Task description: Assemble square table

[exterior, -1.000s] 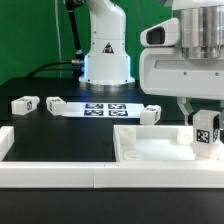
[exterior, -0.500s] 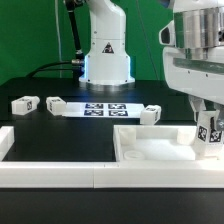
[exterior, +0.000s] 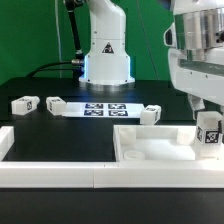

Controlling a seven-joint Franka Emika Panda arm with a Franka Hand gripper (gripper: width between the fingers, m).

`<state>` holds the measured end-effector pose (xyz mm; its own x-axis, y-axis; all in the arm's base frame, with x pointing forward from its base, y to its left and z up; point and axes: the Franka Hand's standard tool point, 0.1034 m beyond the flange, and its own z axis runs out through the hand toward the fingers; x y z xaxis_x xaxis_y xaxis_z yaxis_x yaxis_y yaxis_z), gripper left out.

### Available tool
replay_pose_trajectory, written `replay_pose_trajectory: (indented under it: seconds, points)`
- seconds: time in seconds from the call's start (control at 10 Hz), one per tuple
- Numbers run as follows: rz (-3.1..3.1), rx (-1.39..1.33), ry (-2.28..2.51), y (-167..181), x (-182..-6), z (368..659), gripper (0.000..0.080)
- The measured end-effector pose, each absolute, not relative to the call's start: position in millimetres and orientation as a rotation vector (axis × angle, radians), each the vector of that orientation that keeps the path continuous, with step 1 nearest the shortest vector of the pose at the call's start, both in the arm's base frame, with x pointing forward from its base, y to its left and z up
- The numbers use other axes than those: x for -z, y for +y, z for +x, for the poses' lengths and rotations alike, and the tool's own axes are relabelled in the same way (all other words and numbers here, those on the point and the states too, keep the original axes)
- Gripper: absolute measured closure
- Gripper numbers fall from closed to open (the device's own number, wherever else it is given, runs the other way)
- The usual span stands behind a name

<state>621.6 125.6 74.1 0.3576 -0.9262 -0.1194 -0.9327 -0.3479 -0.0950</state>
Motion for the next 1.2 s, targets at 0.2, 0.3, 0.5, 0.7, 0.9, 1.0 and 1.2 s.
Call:
replay_pose_trajectory:
  seconds: [0.2,0.3,0.5,0.7,0.9,1.0,1.2]
  points:
    - [-2.659,-0.072,1.431,128.9,-77.4,624.5,0.0159]
    - [-2.713,-0.066,1.324,128.6,-76.6,623.7,0.0151]
    - [-2.839,-0.040,1.039,126.0,-77.1,624.6,0.0151]
    - [-2.991,0.024,0.571,120.5,-77.5,629.4,0.0151]
    - [-3.026,0.087,0.310,127.7,-73.1,632.4,0.0151]
    - [-3.026,0.086,0.299,128.0,-73.2,632.3,0.0151]
    - [-3.019,0.083,0.343,128.3,-73.1,632.2,0.0391]
